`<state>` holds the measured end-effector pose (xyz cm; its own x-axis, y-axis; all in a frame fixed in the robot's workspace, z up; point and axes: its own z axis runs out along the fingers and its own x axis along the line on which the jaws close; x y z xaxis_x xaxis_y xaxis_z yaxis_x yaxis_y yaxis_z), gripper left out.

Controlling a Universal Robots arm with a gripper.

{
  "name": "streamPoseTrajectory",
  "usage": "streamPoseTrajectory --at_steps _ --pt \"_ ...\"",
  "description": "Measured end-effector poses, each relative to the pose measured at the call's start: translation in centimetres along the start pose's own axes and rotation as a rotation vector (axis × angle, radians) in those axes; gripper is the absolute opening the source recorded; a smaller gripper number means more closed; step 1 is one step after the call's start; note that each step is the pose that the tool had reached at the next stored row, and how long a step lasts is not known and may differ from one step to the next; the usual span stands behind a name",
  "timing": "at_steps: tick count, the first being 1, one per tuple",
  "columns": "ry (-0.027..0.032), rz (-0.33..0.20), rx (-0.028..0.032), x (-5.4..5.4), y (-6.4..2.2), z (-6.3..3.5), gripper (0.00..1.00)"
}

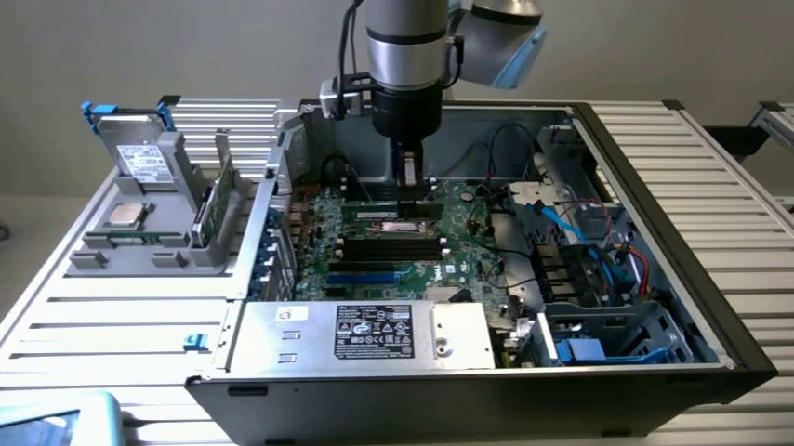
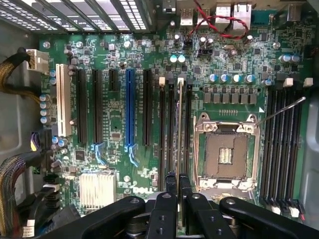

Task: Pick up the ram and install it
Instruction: 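Insert the ram into the slot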

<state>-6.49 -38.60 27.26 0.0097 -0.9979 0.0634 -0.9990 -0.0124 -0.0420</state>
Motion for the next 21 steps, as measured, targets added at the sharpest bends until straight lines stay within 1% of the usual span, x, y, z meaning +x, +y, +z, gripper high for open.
streamPoseTrajectory --at_steps 4,7,9,16,18,21 --pt "0.0001 0.0 0.0001 0.2 0.03 0.62 0.14" --pt "0.002 0.0 0.0002 0.3 0.04 1.02 0.14" --pt "0.006 0.0 0.0001 0.3 0.04 1.25 0.14" --pt "0.0273 -0.001 -0.0001 0.2 0.06 1.87 0.14" --pt "0.029 -0.001 -0.0004 0.2 0.06 1.9 0.14" --pt "0.0288 -0.001 -0.0002 0.2 0.07 1.95 0.14"
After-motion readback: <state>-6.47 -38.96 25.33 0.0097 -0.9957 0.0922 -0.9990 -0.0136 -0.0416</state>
